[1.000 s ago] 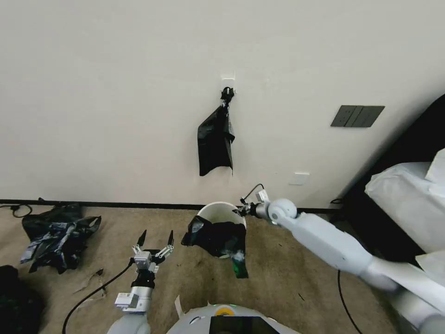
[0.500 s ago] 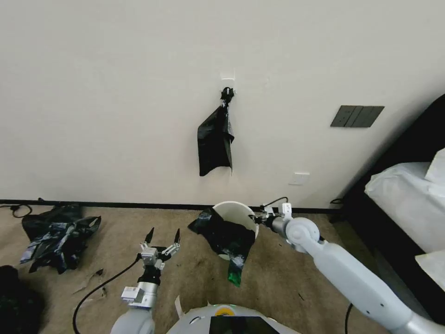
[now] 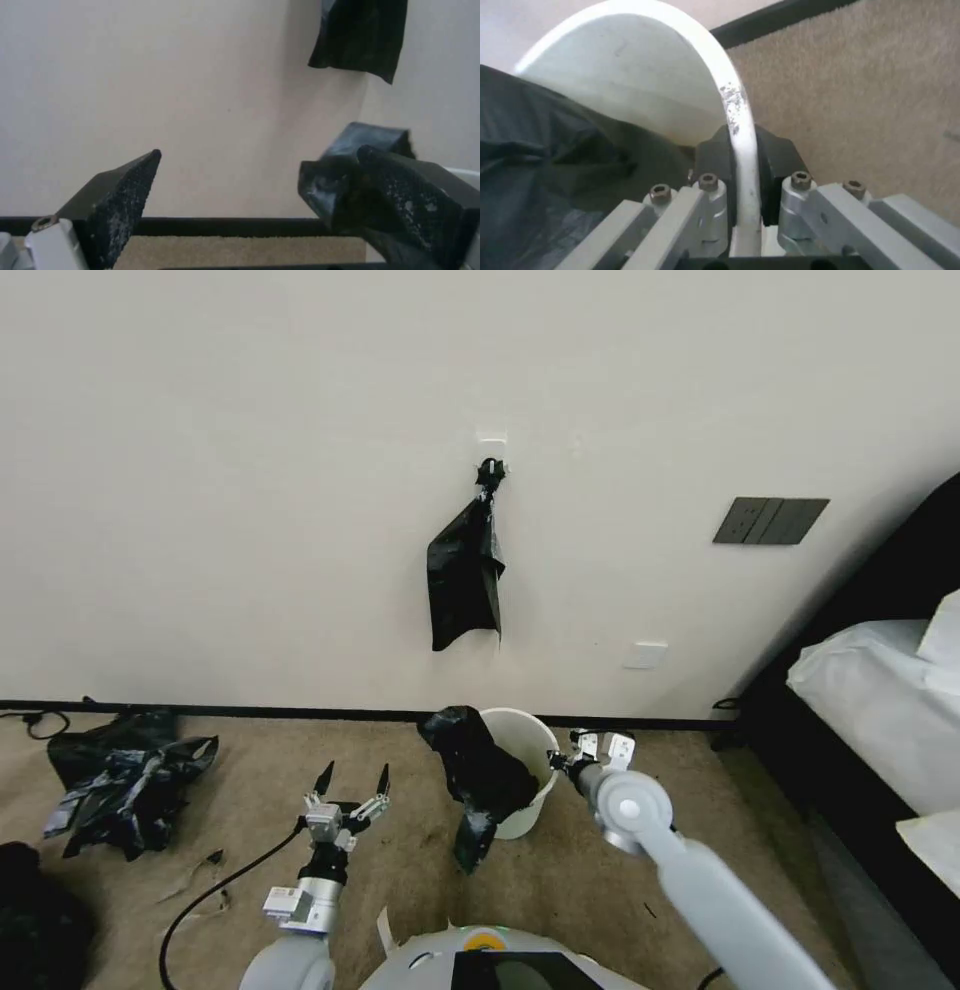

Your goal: Place a trash bag onto the trash bin.

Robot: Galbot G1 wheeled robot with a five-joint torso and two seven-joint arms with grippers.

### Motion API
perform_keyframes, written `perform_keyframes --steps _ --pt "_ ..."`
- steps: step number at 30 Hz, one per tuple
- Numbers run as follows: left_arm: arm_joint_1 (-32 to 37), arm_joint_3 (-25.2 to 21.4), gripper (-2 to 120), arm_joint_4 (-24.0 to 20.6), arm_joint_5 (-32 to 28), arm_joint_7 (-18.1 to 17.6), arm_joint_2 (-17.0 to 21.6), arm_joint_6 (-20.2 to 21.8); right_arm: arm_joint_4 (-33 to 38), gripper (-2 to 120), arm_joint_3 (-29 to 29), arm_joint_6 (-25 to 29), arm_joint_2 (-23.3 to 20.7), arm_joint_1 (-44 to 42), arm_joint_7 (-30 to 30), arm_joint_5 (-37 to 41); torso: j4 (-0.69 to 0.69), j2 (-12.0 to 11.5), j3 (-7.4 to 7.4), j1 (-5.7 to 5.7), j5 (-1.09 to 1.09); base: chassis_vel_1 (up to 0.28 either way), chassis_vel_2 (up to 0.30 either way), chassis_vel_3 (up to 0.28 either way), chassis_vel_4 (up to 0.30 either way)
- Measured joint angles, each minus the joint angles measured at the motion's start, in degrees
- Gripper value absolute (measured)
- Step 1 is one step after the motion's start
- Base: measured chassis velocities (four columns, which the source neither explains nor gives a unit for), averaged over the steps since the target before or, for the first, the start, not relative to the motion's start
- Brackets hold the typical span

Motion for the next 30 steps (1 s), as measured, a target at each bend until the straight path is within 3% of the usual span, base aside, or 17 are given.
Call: perform_keyframes --steps 10,24,30 --pt "-0.27 -0.24 100 -0.2 -0.12 0.0 -0.05 0.13 -1.38 8 0.17 6.39 7.43 -5.09 -2.24 -7.84 -0.02 0.0 -0.01 0.0 -0.02 0.0 0.0 0.0 0.0" --pt "-0.61 0.19 100 0.08 -0.25 -0.01 -0.11 0.09 -0.27 8 -0.04 7.09 8.14 -9.4 -6.56 -13.52 -0.01 0.01 -0.01 0.0 0.02 0.0 0.0 0.0 0.0" --pt "-0.63 0.35 100 0.09 -0.26 -0.01 -0.33 0.01 0.94 27 -0.48 6.14 7.64 -9.34 -6.99 -13.92 0.01 0.0 0.01 0.01 0.03 0.0 0.0 0.0 0.0"
